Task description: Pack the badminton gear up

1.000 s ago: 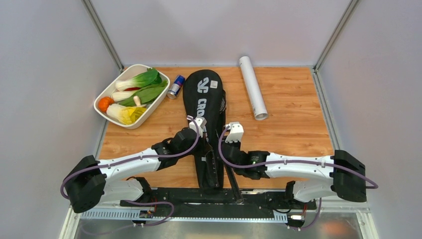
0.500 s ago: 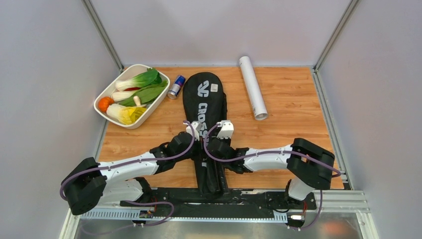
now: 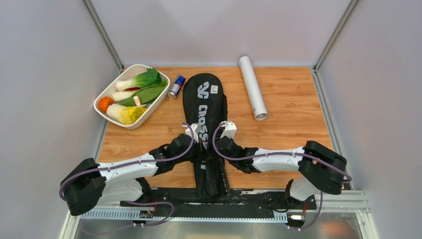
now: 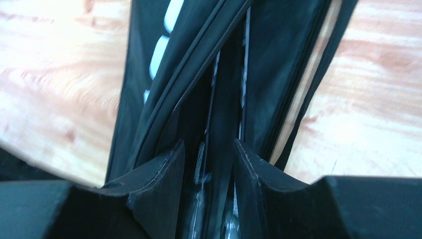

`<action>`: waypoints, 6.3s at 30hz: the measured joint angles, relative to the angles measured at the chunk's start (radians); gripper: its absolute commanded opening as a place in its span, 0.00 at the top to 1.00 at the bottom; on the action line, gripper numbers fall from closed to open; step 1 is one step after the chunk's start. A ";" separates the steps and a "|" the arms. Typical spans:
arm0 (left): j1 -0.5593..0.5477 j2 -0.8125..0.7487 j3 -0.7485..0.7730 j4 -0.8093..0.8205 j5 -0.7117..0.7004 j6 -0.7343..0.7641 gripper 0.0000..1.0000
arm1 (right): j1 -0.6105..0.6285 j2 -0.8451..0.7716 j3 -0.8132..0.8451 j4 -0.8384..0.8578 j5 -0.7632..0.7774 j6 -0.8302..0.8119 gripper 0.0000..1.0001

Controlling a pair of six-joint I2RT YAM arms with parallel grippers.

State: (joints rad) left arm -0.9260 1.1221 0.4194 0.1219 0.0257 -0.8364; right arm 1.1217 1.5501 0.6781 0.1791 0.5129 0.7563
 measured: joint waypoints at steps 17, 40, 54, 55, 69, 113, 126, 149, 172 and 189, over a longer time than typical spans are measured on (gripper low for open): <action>-0.001 -0.005 0.000 -0.001 -0.008 0.003 1.00 | -0.003 -0.281 -0.231 -0.190 -0.426 -0.006 0.54; 0.005 -0.028 -0.043 0.040 -0.023 -0.043 1.00 | 0.003 -0.162 -0.229 0.054 -0.430 0.195 0.97; 0.017 -0.135 -0.159 0.134 -0.045 -0.129 1.00 | 0.016 -0.115 -0.163 0.066 -0.377 0.246 0.94; 0.017 -0.140 -0.161 0.136 -0.047 -0.131 1.00 | 0.016 -0.103 -0.156 0.066 -0.375 0.248 0.94; 0.024 -0.257 -0.201 0.139 -0.089 -0.163 1.00 | -0.003 -0.051 -0.108 0.057 -0.402 0.271 0.94; -0.013 -0.334 -0.161 -0.096 -0.076 -0.106 0.60 | -0.071 0.070 -0.017 0.124 -0.249 0.288 0.84; -0.179 -0.145 0.028 -0.377 -0.253 -0.073 0.58 | -0.071 0.080 -0.017 0.167 -0.234 0.324 0.76; -0.277 0.038 0.133 -0.487 -0.438 -0.082 1.00 | -0.071 0.107 -0.056 0.253 -0.237 0.352 0.77; -0.271 -0.290 -0.073 -0.363 -0.381 -0.146 1.00 | -0.081 0.195 0.026 0.242 -0.341 0.364 0.60; -0.277 -0.284 -0.119 -0.280 -0.341 -0.154 1.00 | -0.101 0.210 -0.067 0.401 -0.475 0.371 1.00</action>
State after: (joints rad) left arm -1.2030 0.8383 0.3008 -0.1581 -0.3157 -0.9909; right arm 1.0210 1.7603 0.6109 0.5804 0.0380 1.1275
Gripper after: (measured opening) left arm 0.006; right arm 0.286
